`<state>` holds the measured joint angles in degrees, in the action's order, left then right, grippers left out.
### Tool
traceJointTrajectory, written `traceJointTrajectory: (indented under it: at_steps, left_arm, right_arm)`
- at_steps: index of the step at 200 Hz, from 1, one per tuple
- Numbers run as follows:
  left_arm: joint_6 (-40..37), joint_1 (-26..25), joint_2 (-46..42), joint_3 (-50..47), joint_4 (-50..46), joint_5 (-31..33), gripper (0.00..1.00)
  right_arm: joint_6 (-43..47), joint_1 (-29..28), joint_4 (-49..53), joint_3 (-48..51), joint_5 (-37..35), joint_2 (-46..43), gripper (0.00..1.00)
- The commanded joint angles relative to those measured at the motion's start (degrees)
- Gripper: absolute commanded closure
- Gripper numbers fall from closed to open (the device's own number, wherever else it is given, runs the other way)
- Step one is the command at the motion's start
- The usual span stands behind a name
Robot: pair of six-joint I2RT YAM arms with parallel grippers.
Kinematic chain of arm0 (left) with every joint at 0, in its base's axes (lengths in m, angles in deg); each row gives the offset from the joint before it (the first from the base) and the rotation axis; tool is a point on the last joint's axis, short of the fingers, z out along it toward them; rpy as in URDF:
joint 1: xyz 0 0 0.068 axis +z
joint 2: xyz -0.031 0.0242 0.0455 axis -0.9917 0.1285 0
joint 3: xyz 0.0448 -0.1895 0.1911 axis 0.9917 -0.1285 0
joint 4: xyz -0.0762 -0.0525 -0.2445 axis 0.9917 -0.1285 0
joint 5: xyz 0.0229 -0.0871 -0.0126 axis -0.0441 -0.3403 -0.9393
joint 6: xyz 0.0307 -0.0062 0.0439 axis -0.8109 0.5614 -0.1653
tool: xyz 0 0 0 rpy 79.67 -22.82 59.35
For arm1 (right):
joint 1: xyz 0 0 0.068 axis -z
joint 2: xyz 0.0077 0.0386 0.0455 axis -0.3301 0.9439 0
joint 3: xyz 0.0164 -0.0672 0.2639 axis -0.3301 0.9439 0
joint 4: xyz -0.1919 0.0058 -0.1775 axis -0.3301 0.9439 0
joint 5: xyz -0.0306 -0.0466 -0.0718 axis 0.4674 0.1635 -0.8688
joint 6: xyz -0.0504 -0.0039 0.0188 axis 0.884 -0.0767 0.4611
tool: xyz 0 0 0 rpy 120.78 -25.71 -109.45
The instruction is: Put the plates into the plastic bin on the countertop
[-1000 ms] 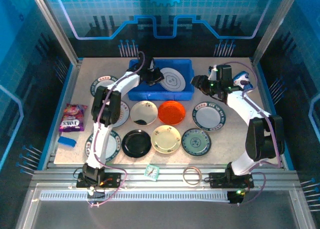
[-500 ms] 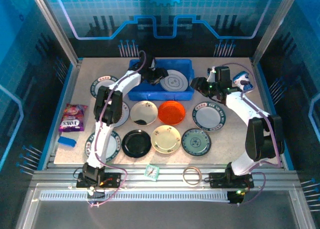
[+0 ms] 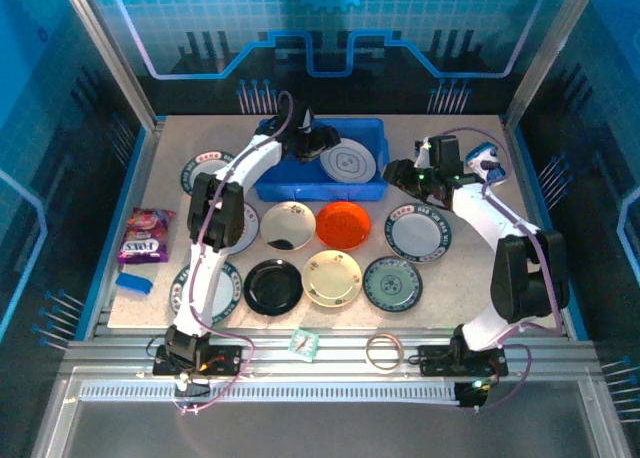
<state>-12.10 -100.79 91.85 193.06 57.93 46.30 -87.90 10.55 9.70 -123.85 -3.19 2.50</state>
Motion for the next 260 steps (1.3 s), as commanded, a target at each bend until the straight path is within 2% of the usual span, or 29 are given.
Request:
traceJointTrajectory:
  at_steps: [1, 64, 105, 136, 174, 218, 260]
  left_arm:
    - [-2.99, -0.28, -4.6, 1.59, -2.91, 1.35, 0.2]
    - [-5.1, -0.52, -9.81, -2.84, -4.11, 2.22, 0.19]
    - [-6.78, -2.4, -21.4, -13.1, -2.72, 2.94, 0.19]
    - [-7.82, -6.66, -33.61, -25.28, -2.07, 5.48, 0.19]
    - [-4.25, -12.1, -47.65, -42.23, -0.01, 7.16, 0.2]
    - [-1.27, -18.83, -59.8, -53.38, -2.75, 10.79, 0.2]
    - [0.23, -23.61, -66.05, -61.0, -2.91, 13.35, 0.2]
  right_arm:
    - [1.97, -1.12, 2.83, -2.03, -1.43, -2.48, 0.53]
    - [5.63, -1.68, 6.42, 3.64, -4.23, -9.6, 0.54]
    - [8.01, -1.91, 10.02, 9.24, -6.29, -16.96, 0.56]
    - [10.18, -2.39, 14.2, 12.58, -7.01, -22.81, 0.57]
    - [9.48, -3.38, 15.05, 19.95, -4.19, -27.52, 0.59]
    - [10.09, -5.27, 18.25, 24.94, -2.82, -30.28, 0.61]
    - [10.68, -5.86, 28.71, 26.9, -6.31, -36.68, 0.57]
